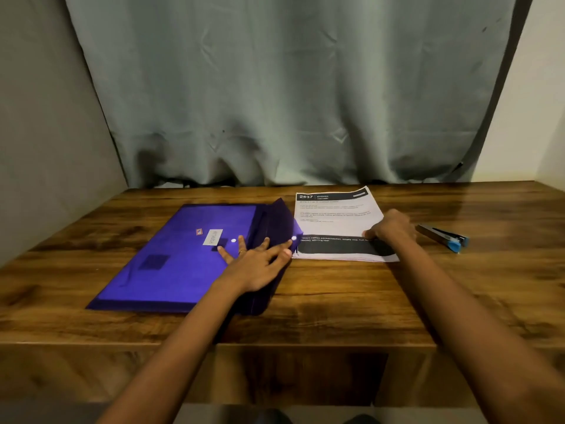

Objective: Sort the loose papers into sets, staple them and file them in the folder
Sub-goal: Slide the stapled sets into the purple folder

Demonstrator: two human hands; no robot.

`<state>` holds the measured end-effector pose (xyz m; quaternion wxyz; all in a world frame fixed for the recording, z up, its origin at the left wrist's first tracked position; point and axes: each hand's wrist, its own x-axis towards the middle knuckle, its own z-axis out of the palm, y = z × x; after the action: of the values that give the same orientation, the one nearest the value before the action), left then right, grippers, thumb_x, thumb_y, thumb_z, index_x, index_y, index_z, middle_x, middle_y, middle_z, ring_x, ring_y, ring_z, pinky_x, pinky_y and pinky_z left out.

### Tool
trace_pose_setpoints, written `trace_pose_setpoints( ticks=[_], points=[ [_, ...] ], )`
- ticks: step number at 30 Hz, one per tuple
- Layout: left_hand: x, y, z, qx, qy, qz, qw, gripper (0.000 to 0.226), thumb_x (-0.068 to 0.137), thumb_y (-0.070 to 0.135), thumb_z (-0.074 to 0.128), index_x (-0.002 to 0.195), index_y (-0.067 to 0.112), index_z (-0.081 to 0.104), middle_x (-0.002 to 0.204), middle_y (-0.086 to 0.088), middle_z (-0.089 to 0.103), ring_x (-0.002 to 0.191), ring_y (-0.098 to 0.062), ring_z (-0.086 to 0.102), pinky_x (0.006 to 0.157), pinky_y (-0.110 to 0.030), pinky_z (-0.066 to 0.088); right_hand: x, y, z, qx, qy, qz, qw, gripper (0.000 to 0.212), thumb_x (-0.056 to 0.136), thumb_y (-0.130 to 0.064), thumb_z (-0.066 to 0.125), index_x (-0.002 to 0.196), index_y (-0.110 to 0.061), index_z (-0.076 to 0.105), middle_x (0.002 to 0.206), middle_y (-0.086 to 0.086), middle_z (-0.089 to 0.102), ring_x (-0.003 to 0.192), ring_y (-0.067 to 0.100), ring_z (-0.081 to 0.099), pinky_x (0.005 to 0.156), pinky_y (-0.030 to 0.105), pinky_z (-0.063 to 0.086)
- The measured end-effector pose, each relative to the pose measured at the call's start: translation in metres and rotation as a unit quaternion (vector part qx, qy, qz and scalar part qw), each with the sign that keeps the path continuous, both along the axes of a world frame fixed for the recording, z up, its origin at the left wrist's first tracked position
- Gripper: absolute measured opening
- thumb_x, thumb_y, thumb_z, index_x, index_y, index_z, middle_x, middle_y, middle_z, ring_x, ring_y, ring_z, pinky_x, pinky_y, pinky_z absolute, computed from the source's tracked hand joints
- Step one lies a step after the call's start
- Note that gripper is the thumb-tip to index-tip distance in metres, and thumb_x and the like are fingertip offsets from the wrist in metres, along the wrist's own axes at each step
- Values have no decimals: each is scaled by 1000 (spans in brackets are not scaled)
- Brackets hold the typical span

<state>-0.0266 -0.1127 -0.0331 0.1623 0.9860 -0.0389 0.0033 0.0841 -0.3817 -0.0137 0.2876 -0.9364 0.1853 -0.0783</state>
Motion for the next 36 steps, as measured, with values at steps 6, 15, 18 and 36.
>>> trace_pose_setpoints(
  ticks=[6,15,18,36],
  points=[
    [0,-5,-4,53,1,8,999,54,87,73,12,140,62,18,160,6,9,143,-42,-14,99,-74,-17,-3,0,2,18,-61,-16,998,36,74,-28,81,95,-11,57,113,15,60,109,33,55,91,46,48],
    [1,-4,-5,60,-3,13,998,55,86,74,14,140,62,19,160,6,10,144,-42,-13,100,-73,-15,6,-20,17,177,-48,-9,983,22,85,-11,69,101,-1,59,111,18,62,98,30,61,83,36,52],
    [1,-4,-5,62,-4,14,998,55,86,74,13,140,61,19,160,5,10,143,-42,-13,100,-73,-15,7,-26,25,232,-76,-2,970,23,82,-5,70,103,-3,62,110,18,64,94,29,60,79,35,50],
    [-1,-2,-6,-71,-94,37,992,61,75,77,46,122,41,61,142,2,48,143,-36,16,103,-72,-7,-6,20,34,306,-243,-16,920,27,84,4,59,107,-10,63,119,13,64,106,26,61,91,34,52]
  ],
)
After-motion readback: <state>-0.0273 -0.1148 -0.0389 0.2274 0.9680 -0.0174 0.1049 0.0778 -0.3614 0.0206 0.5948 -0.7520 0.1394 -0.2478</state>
